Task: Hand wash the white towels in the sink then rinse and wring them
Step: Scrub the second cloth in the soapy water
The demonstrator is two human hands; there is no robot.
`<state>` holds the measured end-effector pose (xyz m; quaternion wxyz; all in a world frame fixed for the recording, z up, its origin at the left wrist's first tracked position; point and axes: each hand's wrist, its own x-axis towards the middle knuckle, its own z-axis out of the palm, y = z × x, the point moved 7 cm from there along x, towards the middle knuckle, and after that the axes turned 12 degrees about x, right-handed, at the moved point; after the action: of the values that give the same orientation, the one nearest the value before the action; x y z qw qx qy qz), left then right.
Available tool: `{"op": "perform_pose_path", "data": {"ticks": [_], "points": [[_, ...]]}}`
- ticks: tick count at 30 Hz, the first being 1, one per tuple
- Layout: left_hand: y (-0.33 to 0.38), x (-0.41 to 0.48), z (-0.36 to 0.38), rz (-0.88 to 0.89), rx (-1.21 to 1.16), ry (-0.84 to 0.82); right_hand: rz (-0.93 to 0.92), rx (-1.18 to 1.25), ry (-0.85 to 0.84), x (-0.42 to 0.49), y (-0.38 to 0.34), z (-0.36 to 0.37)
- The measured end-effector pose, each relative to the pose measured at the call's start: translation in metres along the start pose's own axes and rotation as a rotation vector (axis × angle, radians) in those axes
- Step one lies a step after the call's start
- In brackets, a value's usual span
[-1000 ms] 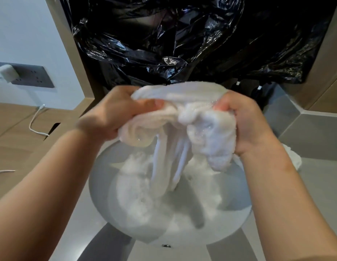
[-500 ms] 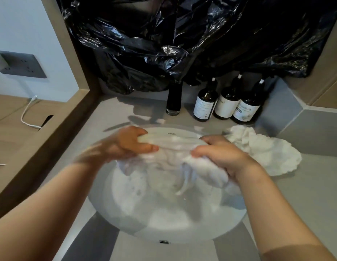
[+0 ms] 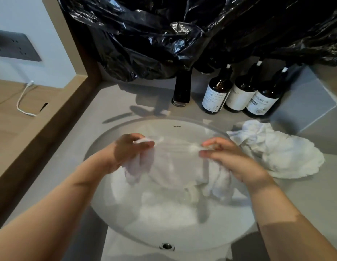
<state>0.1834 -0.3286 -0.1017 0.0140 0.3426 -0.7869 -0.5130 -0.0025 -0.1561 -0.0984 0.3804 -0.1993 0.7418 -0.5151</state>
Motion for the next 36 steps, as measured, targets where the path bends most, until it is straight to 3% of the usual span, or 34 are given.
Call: {"op": "perform_pose_path", "data": {"ticks": [2,4,6,9,11,12,14,17,18,22,24,27,30,33,34,36], "points": [[-0.022,0.009,0.017,-0.16,-0.202,0.021,-0.007,0.19,0.055,0.008,0.016,0.008],[-0.038,0.017,0.044,-0.229,0.042,-0.026,0.039,0.168,-0.035,0.017,0.042,0.03],[-0.043,0.023,0.07,-0.168,0.176,-0.065,0.031,0.032,-0.089,0.025,0.067,0.045],[-0.052,0.028,0.087,-0.166,0.135,0.007,-0.02,-0.357,-0.069,0.031,0.093,0.053],[-0.057,0.028,0.097,-0.147,0.255,-0.116,0.047,-0.481,-0.182,0.029,0.107,0.062],[-0.058,0.026,0.1,-0.14,0.296,-0.182,0.083,-0.459,-0.258,0.028,0.112,0.066],[-0.059,0.025,0.087,-0.141,0.286,-0.095,0.135,-0.31,-0.253,0.029,0.116,0.059],[-0.053,0.022,0.062,-0.126,-0.031,0.101,0.064,-0.196,0.116,0.028,0.102,0.029],[-0.048,0.023,0.06,-0.073,-0.112,0.132,0.03,-0.205,0.16,0.024,0.093,0.03],[-0.033,0.027,0.07,-0.039,-0.362,0.133,-0.129,-0.126,0.043,-0.003,0.039,0.071],[-0.016,0.026,0.082,0.001,-0.365,0.071,-0.142,-0.029,-0.01,-0.013,0.027,0.087],[0.03,0.004,0.094,0.068,-0.395,-0.039,-0.218,0.04,0.081,-0.01,0.016,0.083],[0.028,-0.005,0.095,-0.052,-0.418,-0.022,-0.165,0.189,0.154,-0.002,0.022,0.074],[-0.008,0.003,0.091,-0.137,-0.616,0.104,-0.061,0.153,-0.012,-0.017,0.031,0.095],[-0.013,0.0,0.086,-0.143,-0.568,0.144,-0.046,0.156,-0.053,-0.021,0.033,0.099],[-0.016,-0.003,0.086,-0.138,-0.527,0.071,-0.002,0.185,-0.068,-0.021,0.039,0.092]]}}
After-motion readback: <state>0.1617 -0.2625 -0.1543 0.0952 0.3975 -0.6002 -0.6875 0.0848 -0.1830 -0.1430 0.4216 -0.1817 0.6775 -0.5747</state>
